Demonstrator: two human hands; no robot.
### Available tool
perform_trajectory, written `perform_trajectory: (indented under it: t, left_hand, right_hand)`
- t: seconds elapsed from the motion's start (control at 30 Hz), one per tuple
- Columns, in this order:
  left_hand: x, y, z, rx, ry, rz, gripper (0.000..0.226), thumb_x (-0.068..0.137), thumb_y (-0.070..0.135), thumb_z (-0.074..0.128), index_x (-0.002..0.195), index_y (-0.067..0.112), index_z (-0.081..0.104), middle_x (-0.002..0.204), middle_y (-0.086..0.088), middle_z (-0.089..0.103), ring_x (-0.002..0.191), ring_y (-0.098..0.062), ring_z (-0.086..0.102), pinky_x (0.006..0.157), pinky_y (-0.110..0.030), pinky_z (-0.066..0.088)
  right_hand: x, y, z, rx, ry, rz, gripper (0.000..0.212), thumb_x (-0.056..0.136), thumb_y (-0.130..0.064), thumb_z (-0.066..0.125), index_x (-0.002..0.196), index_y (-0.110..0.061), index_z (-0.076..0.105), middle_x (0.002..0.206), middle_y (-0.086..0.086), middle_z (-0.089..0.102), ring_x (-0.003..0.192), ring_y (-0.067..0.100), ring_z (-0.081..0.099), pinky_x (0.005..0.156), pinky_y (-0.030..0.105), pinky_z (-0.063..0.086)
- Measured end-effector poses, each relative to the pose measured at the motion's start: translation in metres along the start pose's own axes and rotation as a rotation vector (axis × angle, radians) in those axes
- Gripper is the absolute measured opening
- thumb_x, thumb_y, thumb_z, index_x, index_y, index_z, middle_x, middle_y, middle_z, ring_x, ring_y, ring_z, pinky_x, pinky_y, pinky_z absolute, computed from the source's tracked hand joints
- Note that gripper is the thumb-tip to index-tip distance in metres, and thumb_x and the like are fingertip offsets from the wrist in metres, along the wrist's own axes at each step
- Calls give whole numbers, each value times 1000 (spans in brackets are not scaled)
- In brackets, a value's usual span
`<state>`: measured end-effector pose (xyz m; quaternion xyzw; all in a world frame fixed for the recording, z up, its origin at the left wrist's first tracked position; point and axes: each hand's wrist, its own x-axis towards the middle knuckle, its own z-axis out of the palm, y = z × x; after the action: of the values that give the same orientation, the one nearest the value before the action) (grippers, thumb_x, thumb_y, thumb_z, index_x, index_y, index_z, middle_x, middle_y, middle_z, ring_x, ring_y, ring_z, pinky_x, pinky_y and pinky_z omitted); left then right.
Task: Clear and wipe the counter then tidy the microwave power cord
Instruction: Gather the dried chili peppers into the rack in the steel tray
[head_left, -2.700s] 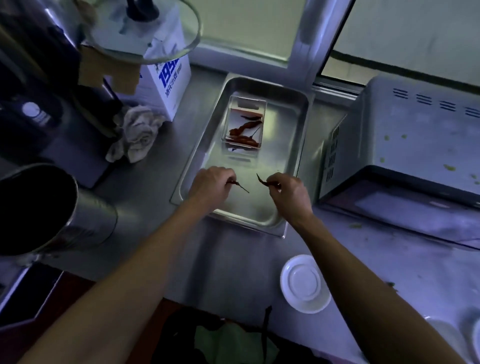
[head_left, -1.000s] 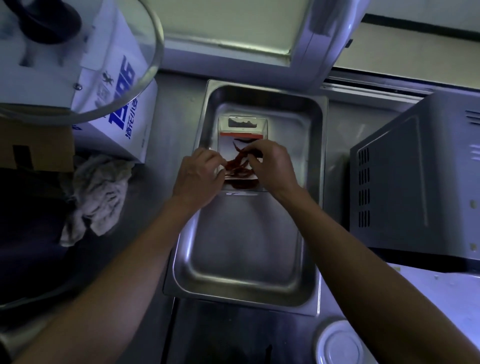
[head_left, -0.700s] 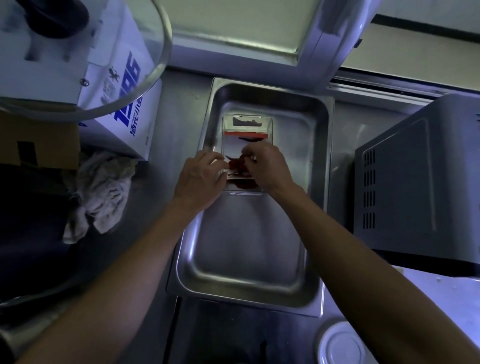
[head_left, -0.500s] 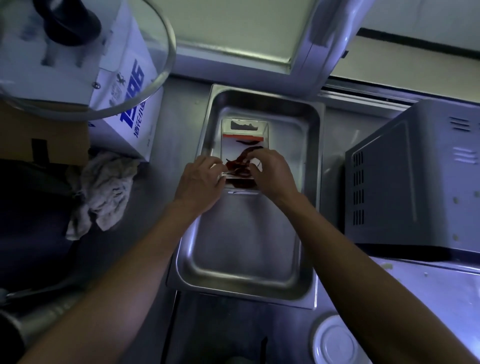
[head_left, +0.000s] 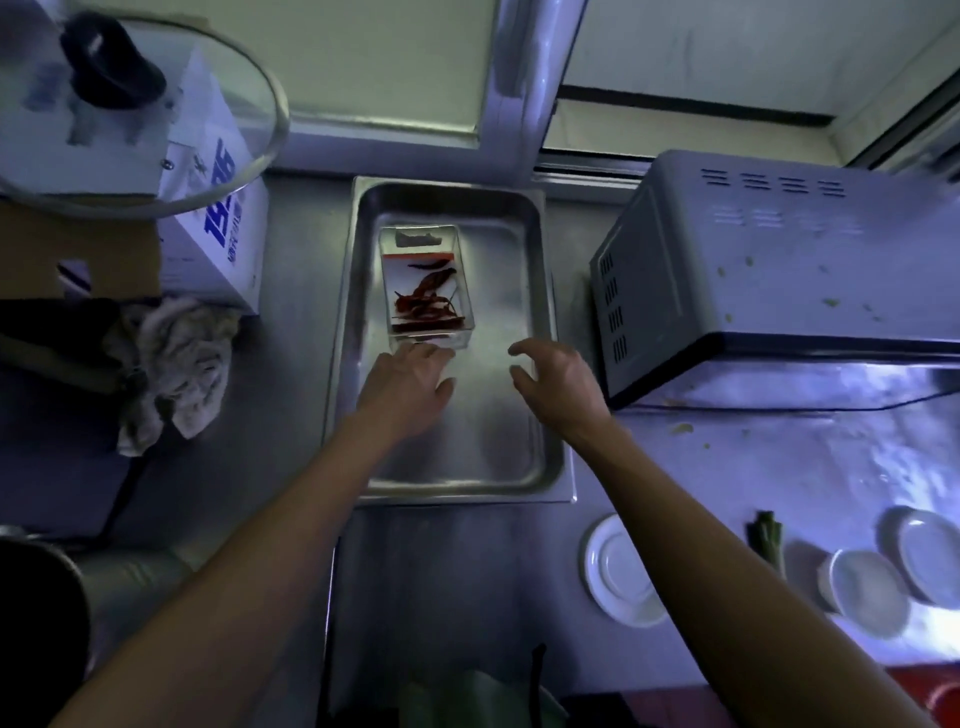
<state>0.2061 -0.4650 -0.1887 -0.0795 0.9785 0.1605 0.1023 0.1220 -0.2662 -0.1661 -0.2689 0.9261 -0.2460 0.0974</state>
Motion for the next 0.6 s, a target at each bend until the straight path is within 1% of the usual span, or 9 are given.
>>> perform_trajectory:
  t: [0.1, 0.2, 0.27, 0.37, 0.47, 0.6]
  left_hand:
    - [-11, 21, 5, 51, -47, 40, 51, 101, 41, 44, 148, 21, 41, 152, -3, 45, 136, -28, 41, 104, -46, 38]
    - [-25, 43, 7, 70, -53, 65, 52, 102, 41, 43, 149, 20, 39, 151, -4, 45, 136, -28, 42, 105, -47, 39]
    - [-33, 58, 8, 72, -61, 79, 54, 102, 42, 43, 150, 20, 36, 153, -2, 43, 137, -27, 40, 106, -47, 39]
    - [-41, 80, 13, 98, -101, 108, 56, 102, 43, 42, 152, 21, 31, 157, -2, 37, 142, -25, 35, 107, -46, 38]
    - [-51, 109, 21, 113, -143, 122, 58, 103, 43, 41, 155, 21, 27, 162, -2, 28, 148, -24, 26, 110, -46, 35]
    - [-66, 157, 35, 121, -118, 182, 58, 101, 41, 45, 153, 20, 32, 159, -2, 34, 145, -22, 30, 107, -44, 37]
  right_hand:
    - [-30, 12, -8, -28, -38, 75, 30, 91, -26, 65, 120, -20, 67, 122, 6, 67, 103, 26, 65, 88, 37, 53]
    - [-60, 22, -15, -63, -104, 101, 36, 92, -27, 64, 127, -17, 65, 129, 5, 65, 114, 27, 62, 94, 39, 51]
    - [-79, 31, -20, -71, -110, 113, 39, 94, -31, 63, 130, -19, 62, 131, 3, 64, 117, 28, 60, 95, 38, 50]
    - [-107, 46, -25, -74, -116, 148, 44, 96, -37, 59, 137, -21, 56, 137, 2, 60, 123, 28, 56, 97, 38, 46]
    - [-136, 66, -33, -67, -128, 182, 47, 98, -38, 57, 142, -20, 52, 142, 1, 56, 127, 27, 53, 103, 38, 44]
    - [-179, 100, -50, -52, -91, 213, 48, 98, -37, 56, 142, -19, 52, 143, 2, 56, 126, 28, 54, 103, 40, 45]
